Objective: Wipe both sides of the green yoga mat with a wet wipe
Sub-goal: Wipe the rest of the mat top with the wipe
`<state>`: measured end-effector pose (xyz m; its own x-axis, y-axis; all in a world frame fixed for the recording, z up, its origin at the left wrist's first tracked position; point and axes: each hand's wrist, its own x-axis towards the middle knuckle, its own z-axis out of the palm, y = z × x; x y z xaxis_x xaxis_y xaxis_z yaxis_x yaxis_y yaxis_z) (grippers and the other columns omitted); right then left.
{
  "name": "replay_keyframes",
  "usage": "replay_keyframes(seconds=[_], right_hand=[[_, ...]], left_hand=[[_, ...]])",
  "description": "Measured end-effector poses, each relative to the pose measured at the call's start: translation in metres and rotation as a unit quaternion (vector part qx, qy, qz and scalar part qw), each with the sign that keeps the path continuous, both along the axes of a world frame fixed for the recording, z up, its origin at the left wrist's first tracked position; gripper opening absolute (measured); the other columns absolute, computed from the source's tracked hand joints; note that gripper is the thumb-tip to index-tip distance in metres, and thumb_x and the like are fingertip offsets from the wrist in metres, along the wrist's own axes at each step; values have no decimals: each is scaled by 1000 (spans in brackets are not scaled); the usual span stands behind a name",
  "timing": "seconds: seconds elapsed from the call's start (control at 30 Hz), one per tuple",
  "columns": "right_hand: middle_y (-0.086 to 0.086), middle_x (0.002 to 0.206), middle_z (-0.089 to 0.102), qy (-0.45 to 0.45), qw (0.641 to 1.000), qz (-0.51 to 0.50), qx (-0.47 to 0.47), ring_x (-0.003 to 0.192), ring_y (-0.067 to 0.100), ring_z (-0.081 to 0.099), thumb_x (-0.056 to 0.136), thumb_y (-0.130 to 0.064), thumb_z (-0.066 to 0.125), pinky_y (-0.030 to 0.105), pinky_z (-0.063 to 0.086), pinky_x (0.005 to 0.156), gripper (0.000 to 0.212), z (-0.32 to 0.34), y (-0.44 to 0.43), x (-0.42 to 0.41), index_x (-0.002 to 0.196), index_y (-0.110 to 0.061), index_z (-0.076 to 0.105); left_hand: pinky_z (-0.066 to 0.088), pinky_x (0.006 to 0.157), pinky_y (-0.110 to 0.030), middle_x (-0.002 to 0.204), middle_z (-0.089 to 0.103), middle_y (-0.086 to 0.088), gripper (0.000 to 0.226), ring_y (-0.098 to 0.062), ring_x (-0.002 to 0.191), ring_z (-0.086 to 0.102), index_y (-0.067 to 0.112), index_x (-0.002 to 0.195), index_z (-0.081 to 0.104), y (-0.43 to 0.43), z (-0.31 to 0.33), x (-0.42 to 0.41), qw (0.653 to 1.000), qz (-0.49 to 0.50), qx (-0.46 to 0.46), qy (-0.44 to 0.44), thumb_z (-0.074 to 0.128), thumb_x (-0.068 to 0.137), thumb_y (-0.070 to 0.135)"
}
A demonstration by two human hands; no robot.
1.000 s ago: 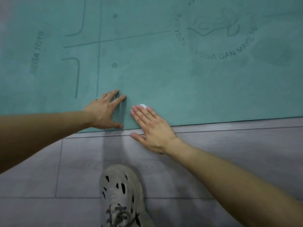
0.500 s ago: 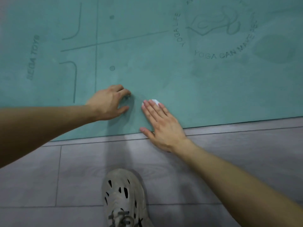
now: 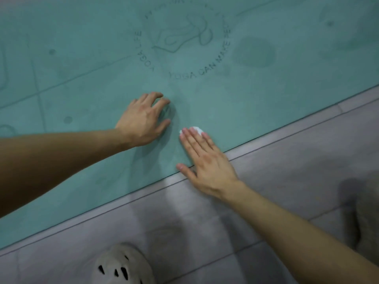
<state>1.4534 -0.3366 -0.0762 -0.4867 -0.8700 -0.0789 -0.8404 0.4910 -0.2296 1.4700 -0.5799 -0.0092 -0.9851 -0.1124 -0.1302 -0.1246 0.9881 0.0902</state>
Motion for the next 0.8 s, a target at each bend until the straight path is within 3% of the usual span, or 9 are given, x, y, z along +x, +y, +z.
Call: replay_keyframes(seconds=[0.07,0.2,0.27,0.37,0.47,0.53,0.63,0.73,0.8], right_hand=[[1,177,3,21,1000,-11,-4,162,13,-7,109,-62,23,44,11,131,78,0,30,-39,169,-14,6],[3,177,0,16,973,-225,42,162,13,-9,107,-66,12,42,2,132,81,4,85,-120,169,-14,2],[8,177,1,19,966,-257,33,163,20,-7,105,-67,13,44,2,132,86,5,70,-110,168,-8,3],[11,176,6,1,994,-110,-4,163,27,-6,106,-64,24,46,6,132,87,1,23,-36,167,-4,8],[5,176,5,-12,995,94,7,163,18,-7,108,-64,27,44,9,131,83,2,9,11,168,-10,8],[2,176,6,3,994,112,-6,163,17,-5,109,-62,28,43,9,132,80,0,32,-18,169,-14,8],[3,177,1,23,997,-60,29,163,19,-7,109,-65,22,46,11,131,80,2,82,-97,169,-15,3],[6,176,-7,12,970,-236,54,161,18,-15,105,-71,8,44,2,132,88,10,95,-133,168,-11,-3],[10,176,-2,5,976,-216,20,162,25,-13,104,-71,12,46,4,132,91,7,64,-98,167,-6,2]], left_hand=[[43,111,-54,155,44,-12,63,-37,140,45,22,149,47,5,1,-18,1000,-6,-10,-24,61,97,54],[42,113,-54,154,42,-7,86,-34,141,41,31,153,41,15,-1,-39,995,22,3,-97,60,85,78],[42,114,-55,153,41,-6,98,-34,141,41,33,154,39,15,-1,-42,993,28,8,-118,60,73,86],[40,117,-54,160,35,-5,116,-33,146,37,35,160,33,6,1,-41,990,9,1,-142,61,63,94],[36,122,-52,167,25,-7,131,-33,151,31,34,165,22,-3,7,-40,982,-30,-19,-186,67,58,96],[36,122,-53,170,19,-5,138,-32,154,27,35,166,15,-5,10,-43,976,-45,-33,-212,72,55,95],[40,119,-52,170,18,-4,141,-31,153,27,35,166,13,-3,14,-47,973,-61,-57,-215,79,54,90],[43,116,-53,168,22,-5,140,-33,151,30,33,165,17,-2,12,-44,978,-57,-52,-193,84,54,84],[43,116,-53,167,25,-4,140,-33,150,32,36,165,21,-4,10,-42,981,-57,-41,-181,84,51,85]])
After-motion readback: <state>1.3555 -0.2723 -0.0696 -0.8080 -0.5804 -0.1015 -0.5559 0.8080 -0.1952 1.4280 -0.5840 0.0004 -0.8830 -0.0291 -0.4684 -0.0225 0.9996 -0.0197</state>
